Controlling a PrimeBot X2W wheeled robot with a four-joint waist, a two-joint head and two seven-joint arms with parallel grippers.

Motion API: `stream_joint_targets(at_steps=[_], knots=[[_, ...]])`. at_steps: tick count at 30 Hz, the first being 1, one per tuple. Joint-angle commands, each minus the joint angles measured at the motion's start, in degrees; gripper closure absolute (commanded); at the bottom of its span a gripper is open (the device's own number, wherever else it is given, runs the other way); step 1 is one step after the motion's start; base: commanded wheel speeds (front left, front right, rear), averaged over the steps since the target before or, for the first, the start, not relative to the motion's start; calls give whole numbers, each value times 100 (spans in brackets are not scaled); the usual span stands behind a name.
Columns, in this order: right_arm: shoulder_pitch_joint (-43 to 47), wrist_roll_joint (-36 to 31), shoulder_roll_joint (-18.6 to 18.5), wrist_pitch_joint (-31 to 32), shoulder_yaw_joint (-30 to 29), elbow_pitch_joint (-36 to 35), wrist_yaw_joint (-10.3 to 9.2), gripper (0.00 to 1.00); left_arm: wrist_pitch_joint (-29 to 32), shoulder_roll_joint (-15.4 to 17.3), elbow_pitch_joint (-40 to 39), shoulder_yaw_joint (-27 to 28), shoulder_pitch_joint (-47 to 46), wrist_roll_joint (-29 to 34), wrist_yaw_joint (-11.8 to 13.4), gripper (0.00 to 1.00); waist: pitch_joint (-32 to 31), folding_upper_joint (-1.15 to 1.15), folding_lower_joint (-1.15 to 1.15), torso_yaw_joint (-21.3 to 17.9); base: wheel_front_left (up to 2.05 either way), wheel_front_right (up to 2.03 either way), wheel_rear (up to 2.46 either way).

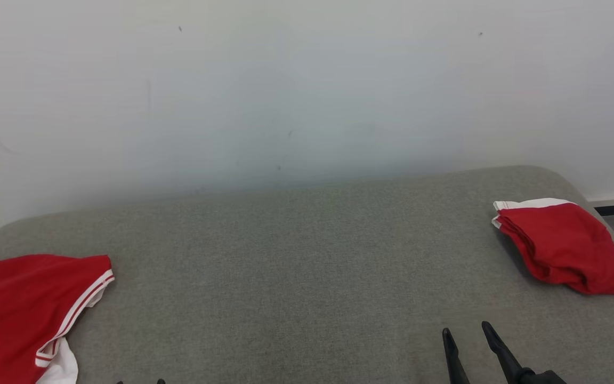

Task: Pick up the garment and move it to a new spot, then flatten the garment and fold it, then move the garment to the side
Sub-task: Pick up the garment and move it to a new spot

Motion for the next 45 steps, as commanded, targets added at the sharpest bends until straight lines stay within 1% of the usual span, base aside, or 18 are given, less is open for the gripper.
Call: stream_joint_targets(at_steps=[1, 8, 13, 18, 19, 25, 29, 33, 45], knots=[[79, 42, -12, -6, 12, 11, 0, 0, 3, -2, 16, -12, -40, 23, 13, 0, 4, 0, 0, 110, 0, 0, 0], [63, 57, 7, -6, 101, 19, 0, 0, 2, -1, -22, 34, -56, 62, 83, 0, 21, 0, 0, 505, 0, 0, 0], [83, 95, 41, -6, 124, 38, 0, 0, 3, -1, -86, 68, -62, 33, 136, 0, 43, 0, 0, 900, 0, 0, 0], [44, 122, 98, -6, 151, 36, 0, 0, 3, -1, -151, 78, -70, 19, 201, 0, 69, 0, 0, 1382, 0, 0, 0], [44, 122, 98, -6, 151, 36, 0, 0, 3, -1, -151, 78, -70, 19, 201, 0, 69, 0, 0, 1382, 0, 0, 0], [5, 142, 157, -5, 197, 50, 0, 0, 3, -1, -162, 140, -115, 66, 177, 0, 87, 0, 0, 1953, 0, 0, 0], [-14, 164, 189, -6, 219, 60, 0, 0, 3, -1, -192, 202, -90, 124, 169, 0, 67, 0, 0, 2241, 0, 0, 0], [-12, 193, 221, -6, 235, 52, 0, 0, 3, -1, -202, 285, -107, 169, 154, 0, 49, 0, 0, 2465, 0, 0, 0], [-269, 201, 196, -6, 334, 163, 0, 0, 3, -2, -312, 365, -192, 50, 204, 0, 283, 0, 0, 2720, 0, 0, 0]])
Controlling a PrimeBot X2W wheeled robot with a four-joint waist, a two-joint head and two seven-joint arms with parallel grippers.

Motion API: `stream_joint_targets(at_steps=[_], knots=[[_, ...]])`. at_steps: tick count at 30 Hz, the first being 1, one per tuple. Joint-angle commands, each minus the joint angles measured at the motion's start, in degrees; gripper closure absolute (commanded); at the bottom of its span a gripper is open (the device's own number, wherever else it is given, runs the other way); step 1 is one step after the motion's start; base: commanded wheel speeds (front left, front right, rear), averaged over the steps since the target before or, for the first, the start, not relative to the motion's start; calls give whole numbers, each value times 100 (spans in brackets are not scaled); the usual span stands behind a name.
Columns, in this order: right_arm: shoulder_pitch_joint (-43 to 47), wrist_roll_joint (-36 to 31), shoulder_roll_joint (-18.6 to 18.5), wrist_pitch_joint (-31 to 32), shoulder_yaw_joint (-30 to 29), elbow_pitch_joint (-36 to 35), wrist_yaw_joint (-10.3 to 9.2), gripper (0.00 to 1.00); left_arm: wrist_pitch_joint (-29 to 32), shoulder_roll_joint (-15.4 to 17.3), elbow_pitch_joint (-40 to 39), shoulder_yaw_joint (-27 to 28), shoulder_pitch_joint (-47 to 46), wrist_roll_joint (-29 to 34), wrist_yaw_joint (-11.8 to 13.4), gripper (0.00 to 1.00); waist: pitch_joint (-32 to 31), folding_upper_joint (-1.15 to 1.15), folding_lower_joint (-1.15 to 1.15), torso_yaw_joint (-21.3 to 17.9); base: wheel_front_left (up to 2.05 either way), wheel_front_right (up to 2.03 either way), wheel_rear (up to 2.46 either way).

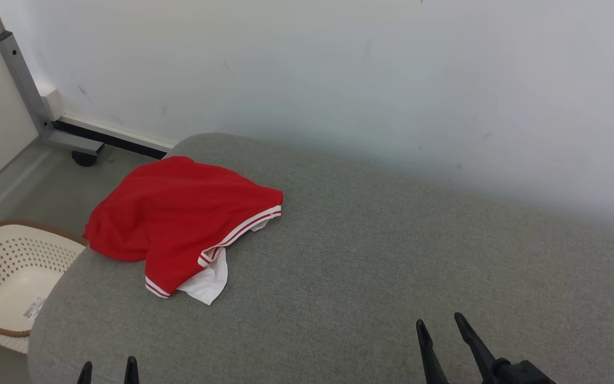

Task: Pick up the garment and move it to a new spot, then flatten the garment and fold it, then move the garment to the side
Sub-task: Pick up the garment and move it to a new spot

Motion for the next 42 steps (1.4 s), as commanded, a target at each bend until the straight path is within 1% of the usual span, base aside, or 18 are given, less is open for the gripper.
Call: stream_joint_targets(at_steps=[1, 14, 20, 25, 29, 31, 35, 38, 42], knots=[[-35, 23, -29, -6, 5, 22, 0, 0, 3, -2, -33, -8, -14, -16, 16, 0, 57, 0, 0, 55, 0, 0, 0], [55, 56, -70, -6, 16, 43, 0, 0, 3, -2, 12, -108, -31, 27, 20, 0, 58, 0, 0, 57, 0, 0, 0], [147, 44, -95, -6, -17, 19, 0, 0, 3, -2, 100, -125, -85, -5, -22, 0, 48, 0, 0, 48, 0, 0, 0], [233, 32, -147, -6, -43, 2, 0, 0, 3, -1, 338, -115, -337, -117, -90, 0, 74, 0, 0, 62, 0, 0, 0], [229, 4, -244, -6, -28, 12, 0, 0, 3, -4, 665, -51, -732, -185, -254, 0, 199, 0, 0, 30, 0, 0, 0], [199, -44, -344, -6, 4, 19, 0, 0, 3, 0, 894, -2, -1129, -240, -351, 0, 332, 0, 0, -18, 0, 0, 0], [66, -89, -513, -6, 21, 17, 0, 0, 3, 13, 1301, 152, -1681, -294, -499, 0, 588, 0, 0, -209, 0, 0, 0], [-44, -135, -614, -6, 22, 8, 0, 0, 3, 155, 1804, 209, -2175, -366, -622, 0, 814, 0, 0, -392, 0, 0, 0], [-240, -209, -749, -6, 9, -3, 0, 0, 3, 312, 2588, 261, -2973, -668, -734, 0, 1131, 0, 0, -628, 0, 0, 0]])
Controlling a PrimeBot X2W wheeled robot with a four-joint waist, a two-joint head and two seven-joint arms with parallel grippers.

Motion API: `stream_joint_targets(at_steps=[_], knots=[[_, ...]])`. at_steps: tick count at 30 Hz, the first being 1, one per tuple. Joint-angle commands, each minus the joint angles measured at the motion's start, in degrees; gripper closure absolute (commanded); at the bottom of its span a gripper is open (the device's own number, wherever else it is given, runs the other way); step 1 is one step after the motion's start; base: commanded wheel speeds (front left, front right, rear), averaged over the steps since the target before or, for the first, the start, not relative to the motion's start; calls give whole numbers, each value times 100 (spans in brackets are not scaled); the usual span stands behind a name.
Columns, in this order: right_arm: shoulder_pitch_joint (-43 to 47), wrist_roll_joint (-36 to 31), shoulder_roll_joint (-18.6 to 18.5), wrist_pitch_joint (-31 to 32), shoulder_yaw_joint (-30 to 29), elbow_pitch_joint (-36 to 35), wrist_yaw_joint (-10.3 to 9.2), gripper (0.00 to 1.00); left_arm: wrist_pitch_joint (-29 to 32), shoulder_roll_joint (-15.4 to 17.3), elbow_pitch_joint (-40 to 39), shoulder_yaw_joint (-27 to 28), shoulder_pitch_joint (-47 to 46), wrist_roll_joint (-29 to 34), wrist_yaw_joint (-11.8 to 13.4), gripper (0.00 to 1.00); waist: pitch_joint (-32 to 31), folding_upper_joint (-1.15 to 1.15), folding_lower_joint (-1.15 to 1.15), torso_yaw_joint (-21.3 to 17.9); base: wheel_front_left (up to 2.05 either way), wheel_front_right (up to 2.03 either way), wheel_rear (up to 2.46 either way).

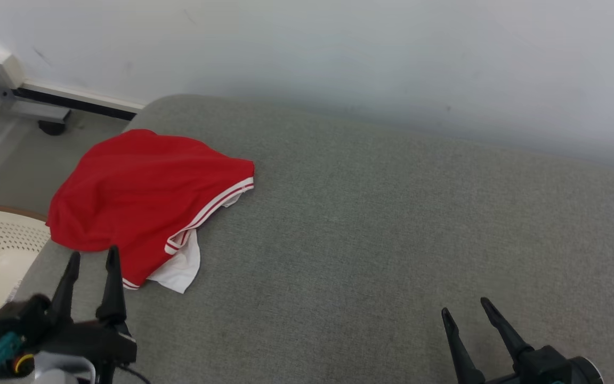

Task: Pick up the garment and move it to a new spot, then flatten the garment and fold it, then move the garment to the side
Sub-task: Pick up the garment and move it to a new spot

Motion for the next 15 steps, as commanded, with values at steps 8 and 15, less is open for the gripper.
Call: stream_joint_targets(at_steps=[8, 15], knots=[[-377, -132, -220, -6, -48, -30, 0, 0, 206, 494, 1361, -398, -1454, -296, -81, 0, 818, -1, -1, -657, 0, 0, 0], [-634, -198, -298, -6, -65, -55, 0, 0, 668, 934, 2101, -1167, -2441, -862, -90, 0, 1187, -1, -1, -880, 0, 0, 0]])
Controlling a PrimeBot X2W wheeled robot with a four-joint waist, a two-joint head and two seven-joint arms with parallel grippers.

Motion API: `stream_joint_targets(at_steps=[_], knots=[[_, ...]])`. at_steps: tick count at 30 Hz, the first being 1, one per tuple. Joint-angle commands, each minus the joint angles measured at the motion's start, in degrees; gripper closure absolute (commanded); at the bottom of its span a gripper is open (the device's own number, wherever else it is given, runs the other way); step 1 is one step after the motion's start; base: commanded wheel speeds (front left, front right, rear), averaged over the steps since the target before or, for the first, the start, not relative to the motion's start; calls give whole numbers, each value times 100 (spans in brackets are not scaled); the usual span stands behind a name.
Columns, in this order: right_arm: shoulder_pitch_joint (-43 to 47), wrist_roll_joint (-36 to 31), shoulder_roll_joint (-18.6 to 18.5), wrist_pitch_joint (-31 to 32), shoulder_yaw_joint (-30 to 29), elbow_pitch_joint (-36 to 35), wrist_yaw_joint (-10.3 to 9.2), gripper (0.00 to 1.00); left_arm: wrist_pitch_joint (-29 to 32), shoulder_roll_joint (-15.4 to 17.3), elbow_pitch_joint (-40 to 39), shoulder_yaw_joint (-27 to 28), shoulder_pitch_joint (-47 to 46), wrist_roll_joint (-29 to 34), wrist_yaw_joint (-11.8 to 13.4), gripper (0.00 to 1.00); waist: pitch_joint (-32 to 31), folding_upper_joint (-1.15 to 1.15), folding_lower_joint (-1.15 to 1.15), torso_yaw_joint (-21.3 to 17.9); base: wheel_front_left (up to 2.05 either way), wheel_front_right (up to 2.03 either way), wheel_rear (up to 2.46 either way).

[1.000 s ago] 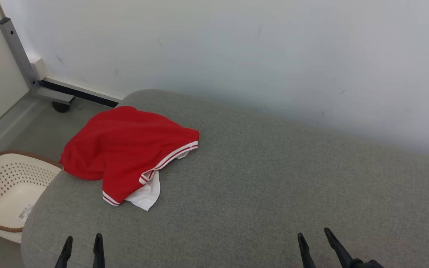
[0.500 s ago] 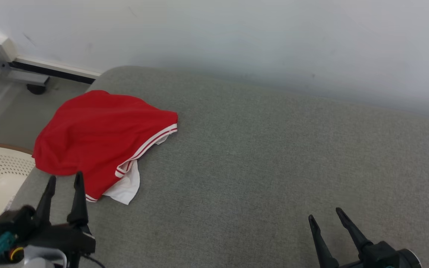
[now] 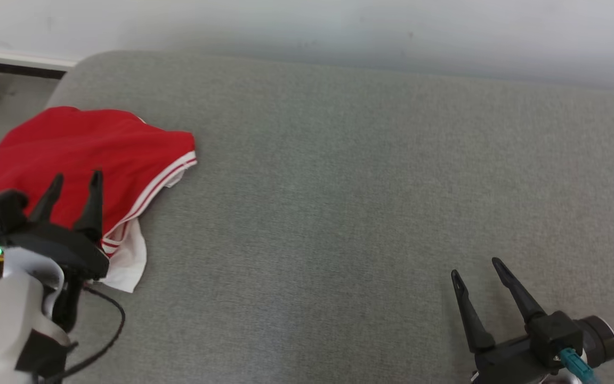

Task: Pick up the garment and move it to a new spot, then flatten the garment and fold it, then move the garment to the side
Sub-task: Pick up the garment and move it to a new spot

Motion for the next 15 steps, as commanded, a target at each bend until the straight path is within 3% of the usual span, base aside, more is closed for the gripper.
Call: stream_joint_targets(at_steps=[1, 9, 15], knots=[[-59, -29, -19, -6, -8, -25, 0, 0, 116, 95, 123, -153, -165, -170, 1, 0, 295, -1, -2, -252, 0, 0, 0], [-232, -49, -71, -6, -20, -58, 0, 0, 594, 440, 802, -722, -893, -781, 0, 0, 636, -1, -2, -388, 0, 0, 0], [-360, -5, -89, -6, -55, -85, 0, 0, 858, 517, 1432, -1039, -1360, -1045, 0, 0, 852, -1, -2, -465, 0, 0, 0]])
